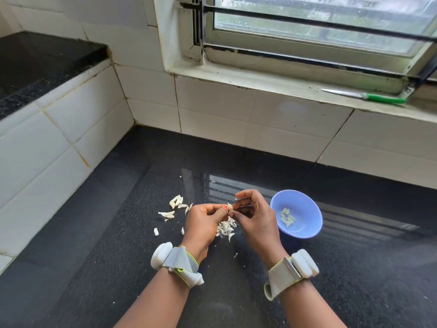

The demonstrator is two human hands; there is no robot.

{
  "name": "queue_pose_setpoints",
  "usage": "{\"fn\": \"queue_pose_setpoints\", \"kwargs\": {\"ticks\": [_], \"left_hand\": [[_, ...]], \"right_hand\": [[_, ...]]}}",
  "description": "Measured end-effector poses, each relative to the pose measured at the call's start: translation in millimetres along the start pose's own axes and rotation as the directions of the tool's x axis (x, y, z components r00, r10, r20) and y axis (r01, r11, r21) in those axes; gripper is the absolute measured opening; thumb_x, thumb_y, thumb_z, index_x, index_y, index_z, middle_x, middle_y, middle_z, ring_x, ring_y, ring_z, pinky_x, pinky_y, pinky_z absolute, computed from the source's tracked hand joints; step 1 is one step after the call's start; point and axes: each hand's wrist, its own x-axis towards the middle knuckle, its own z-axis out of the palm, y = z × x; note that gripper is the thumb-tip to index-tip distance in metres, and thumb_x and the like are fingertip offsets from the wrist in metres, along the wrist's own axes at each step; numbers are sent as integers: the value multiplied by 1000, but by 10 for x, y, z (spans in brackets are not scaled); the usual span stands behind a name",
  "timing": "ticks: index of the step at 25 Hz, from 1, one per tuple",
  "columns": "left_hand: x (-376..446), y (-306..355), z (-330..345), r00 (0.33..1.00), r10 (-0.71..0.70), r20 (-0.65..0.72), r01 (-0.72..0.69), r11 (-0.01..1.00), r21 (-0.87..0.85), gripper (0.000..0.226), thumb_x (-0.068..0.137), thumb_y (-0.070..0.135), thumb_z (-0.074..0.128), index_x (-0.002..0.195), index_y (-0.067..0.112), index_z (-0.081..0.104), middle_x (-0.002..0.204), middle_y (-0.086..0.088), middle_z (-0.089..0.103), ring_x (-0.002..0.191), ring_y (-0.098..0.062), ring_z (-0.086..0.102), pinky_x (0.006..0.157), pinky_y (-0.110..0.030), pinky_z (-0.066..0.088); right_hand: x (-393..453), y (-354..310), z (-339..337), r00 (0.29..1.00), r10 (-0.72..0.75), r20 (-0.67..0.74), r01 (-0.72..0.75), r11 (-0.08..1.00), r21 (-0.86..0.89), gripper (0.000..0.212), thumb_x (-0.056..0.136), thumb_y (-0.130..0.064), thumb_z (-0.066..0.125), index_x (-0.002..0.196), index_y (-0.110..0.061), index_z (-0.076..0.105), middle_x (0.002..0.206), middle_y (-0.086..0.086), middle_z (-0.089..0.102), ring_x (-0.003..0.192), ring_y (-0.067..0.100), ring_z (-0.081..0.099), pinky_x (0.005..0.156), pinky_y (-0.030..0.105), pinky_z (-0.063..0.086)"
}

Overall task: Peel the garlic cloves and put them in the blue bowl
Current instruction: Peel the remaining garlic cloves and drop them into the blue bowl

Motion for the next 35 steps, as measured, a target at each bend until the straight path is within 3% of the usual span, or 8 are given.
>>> {"fn": "queue_pose_setpoints", "kwargs": {"ticks": [5,12,15,18,22,27,30,35], "left_hand": [[17,-24,-4,1000,21,-19,-21,1000,11,10,85,7,66,78,9,72,67,-2,70,62,-7,62,59,-10,48],[37,-67,-9,999,42,-27,-40,997,71,13,87,9,65,77,14,72,72,-3,72,65,-8,64,62,-17,50],[49,-100,-24,996,81,-42,-72,982,175,11,86,12,65,78,15,72,72,-2,72,66,-10,63,67,-25,49],[67,-101,-58,984,173,-31,-143,890,432,9,86,16,65,80,14,73,69,4,67,62,-5,58,57,-15,41],[59,-116,-53,974,226,8,-181,759,625,22,89,29,60,78,14,72,73,1,69,72,-17,62,63,-27,44],[69,-78,-69,956,290,-46,-232,843,484,5,78,20,75,80,20,71,71,11,68,67,1,61,59,-7,43],[66,-37,-63,957,291,-15,-270,903,336,13,82,16,72,94,20,74,80,10,72,74,2,66,69,-13,52],[71,-45,-68,958,285,-16,-268,918,292,7,80,22,74,87,21,76,76,9,73,68,1,66,68,-24,55]], "right_hand": [[5,-17,-1,999,42,13,-42,998,56,37,78,0,77,101,-22,59,85,1,70,79,9,69,75,22,56],[12,-11,12,963,269,18,-249,862,442,25,86,0,69,107,-6,57,90,21,72,86,29,73,74,34,59],[24,-43,-7,941,336,38,-300,778,552,24,87,0,67,108,-3,55,83,18,73,77,25,72,67,28,59],[21,-49,-20,930,363,55,-324,740,589,25,87,-1,66,109,-1,54,80,17,72,70,21,71,62,25,58],[16,-40,-32,927,370,52,-337,768,545,26,88,-1,66,110,-1,53,82,20,72,71,22,71,64,27,59],[16,-14,-31,959,283,0,-269,913,307,29,82,-7,74,107,-10,59,80,13,74,79,25,73,74,36,61],[28,10,-23,977,212,16,-212,960,181,21,82,-8,75,99,-17,68,77,6,74,77,21,73,76,40,61],[27,15,-7,995,95,20,-95,995,-23,5,83,-18,76,84,-22,74,74,-3,74,72,15,72,73,38,61]]}}
